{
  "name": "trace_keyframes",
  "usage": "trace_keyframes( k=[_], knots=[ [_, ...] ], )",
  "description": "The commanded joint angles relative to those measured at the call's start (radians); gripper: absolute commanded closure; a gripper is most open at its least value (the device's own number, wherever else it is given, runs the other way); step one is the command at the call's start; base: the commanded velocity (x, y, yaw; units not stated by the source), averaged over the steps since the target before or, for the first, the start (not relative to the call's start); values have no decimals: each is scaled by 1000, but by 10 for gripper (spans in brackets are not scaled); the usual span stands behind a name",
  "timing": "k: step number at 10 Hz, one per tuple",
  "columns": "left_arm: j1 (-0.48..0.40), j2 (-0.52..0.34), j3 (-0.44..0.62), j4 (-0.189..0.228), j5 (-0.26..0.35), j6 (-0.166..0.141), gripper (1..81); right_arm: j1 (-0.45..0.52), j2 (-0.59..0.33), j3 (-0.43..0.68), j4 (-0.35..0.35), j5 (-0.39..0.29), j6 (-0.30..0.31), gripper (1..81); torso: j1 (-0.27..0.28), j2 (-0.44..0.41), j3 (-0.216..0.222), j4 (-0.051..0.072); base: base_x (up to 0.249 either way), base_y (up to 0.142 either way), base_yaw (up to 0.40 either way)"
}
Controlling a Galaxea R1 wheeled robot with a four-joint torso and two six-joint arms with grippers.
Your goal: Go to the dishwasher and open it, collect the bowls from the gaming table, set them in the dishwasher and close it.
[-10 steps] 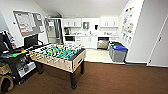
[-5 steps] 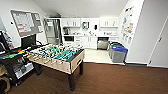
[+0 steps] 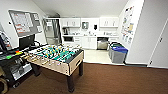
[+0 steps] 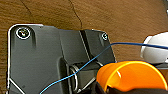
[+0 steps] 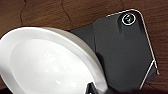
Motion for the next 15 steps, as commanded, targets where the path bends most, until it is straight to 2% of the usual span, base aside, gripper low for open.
trace_keyframes(
  k=[1, 10, 15],
  knots=[
    [-42, -17, 13, 17, 15, 8, 811, 42, -5, 20, -23, -44, -2, 811, 1, 0, 0, 0, 111, 0, 0],
    [-42, -15, 15, 19, 15, 8, 811, 43, -5, 21, -23, -44, -2, 811, 1, 0, 0, 0, 114, 0, 0],
    [-42, -14, 15, 19, 16, 10, 811, 45, -4, 23, -23, -44, -2, 811, 1, 0, 0, 0, 128, -73, 0]
  ],
)
